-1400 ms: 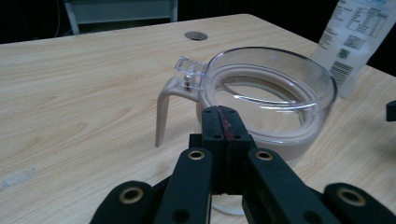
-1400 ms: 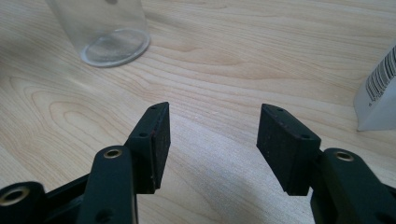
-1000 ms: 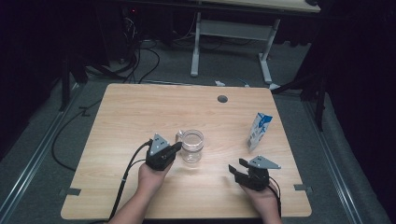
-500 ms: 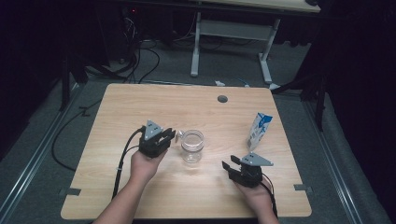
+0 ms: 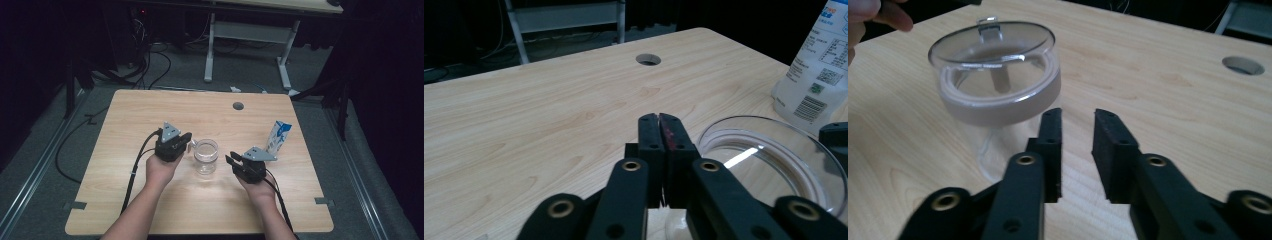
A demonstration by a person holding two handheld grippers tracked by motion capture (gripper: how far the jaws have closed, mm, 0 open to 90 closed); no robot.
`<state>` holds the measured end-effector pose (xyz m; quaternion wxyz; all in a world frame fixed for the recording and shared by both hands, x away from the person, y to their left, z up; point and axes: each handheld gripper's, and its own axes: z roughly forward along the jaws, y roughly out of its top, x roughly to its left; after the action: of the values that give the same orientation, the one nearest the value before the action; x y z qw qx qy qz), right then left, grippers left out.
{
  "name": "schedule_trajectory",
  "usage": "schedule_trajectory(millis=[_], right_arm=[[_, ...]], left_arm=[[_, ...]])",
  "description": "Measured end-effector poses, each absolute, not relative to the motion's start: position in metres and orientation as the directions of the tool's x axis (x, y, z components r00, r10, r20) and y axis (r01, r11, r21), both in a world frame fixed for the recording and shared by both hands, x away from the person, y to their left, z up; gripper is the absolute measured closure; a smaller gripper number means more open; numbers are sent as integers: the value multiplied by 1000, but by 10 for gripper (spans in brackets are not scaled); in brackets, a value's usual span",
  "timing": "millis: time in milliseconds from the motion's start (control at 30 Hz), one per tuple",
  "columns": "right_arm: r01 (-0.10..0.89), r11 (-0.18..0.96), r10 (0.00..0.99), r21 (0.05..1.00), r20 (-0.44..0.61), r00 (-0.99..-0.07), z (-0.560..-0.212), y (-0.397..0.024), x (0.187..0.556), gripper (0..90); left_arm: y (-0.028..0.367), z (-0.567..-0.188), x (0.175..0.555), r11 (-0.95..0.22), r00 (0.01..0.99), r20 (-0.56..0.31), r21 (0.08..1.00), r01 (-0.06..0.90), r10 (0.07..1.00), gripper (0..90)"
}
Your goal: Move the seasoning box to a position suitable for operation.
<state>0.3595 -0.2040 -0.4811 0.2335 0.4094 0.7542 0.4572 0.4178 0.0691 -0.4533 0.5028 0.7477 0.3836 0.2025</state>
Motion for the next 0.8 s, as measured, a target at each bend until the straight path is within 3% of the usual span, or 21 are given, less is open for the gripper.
schedule_trajectory(millis=[133,800], right_arm=[[390,242,829,888,20,-560,-483,-203,361,898],[349,250,810,903,1,-586,-480,-192,356,899]], left_arm=[[66,-455,417,-193,628,-88,911,365,773,900],[63,-465,417,-178,631,-89,921,347,771,900]])
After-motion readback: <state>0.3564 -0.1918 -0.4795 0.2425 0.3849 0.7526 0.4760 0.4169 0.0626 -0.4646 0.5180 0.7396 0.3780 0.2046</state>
